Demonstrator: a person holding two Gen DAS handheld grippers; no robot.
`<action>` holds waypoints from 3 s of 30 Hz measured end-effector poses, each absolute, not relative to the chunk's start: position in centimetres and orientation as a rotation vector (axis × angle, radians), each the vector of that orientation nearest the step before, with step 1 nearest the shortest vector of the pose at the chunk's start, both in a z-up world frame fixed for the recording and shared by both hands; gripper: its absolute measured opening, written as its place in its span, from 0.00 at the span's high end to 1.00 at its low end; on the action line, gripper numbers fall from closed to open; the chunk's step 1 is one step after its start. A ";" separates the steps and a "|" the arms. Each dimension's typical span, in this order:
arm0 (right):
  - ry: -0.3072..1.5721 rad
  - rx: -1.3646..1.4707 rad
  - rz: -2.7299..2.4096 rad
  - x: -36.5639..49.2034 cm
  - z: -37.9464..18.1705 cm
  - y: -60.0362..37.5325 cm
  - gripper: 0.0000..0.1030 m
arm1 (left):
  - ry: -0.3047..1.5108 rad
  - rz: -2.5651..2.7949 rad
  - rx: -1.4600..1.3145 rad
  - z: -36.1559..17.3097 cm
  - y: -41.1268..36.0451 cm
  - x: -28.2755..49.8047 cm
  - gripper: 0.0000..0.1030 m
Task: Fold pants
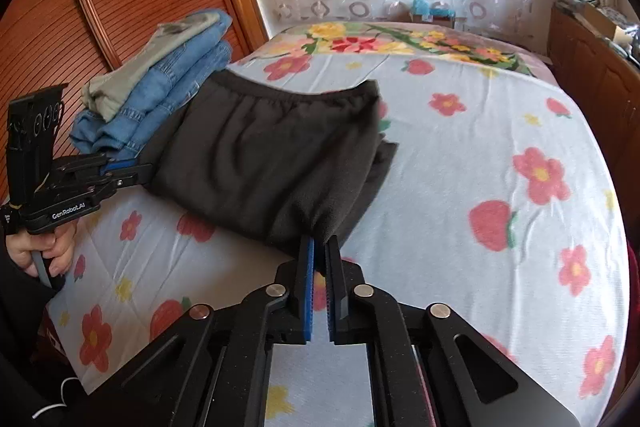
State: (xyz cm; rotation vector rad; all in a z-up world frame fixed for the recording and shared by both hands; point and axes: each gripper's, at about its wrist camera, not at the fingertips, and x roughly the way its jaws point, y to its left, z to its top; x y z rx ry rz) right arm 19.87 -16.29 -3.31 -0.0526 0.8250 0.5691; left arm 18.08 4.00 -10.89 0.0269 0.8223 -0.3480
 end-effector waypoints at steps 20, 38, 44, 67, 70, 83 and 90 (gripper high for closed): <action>0.773 -0.084 0.570 14.5 -1.8 -17.5 0.97 | 0.783 -0.367 0.035 -8.8 3.7 12.5 0.92; 0.755 -0.072 0.568 7.1 -0.9 -19.4 0.97 | 0.747 -0.349 0.061 -8.0 2.1 6.3 0.92; 0.755 -0.064 0.573 6.0 -0.8 -20.1 0.97 | 0.753 -0.352 0.070 -8.0 1.9 5.4 0.92; 0.811 -0.084 0.573 4.5 -1.8 -20.4 0.97 | 0.778 -0.338 -0.004 -9.4 3.0 5.3 0.22; 0.797 -0.084 0.563 4.3 -1.4 -20.7 0.97 | 0.773 -0.322 -0.002 -9.2 2.9 6.2 0.22; 0.739 -0.093 0.516 5.6 0.1 -19.5 0.50 | 0.760 -0.309 0.006 -8.6 1.6 9.0 0.22; 0.749 -0.086 0.508 7.3 -0.5 -18.8 0.50 | 0.778 -0.298 -0.004 -8.9 1.6 10.2 0.22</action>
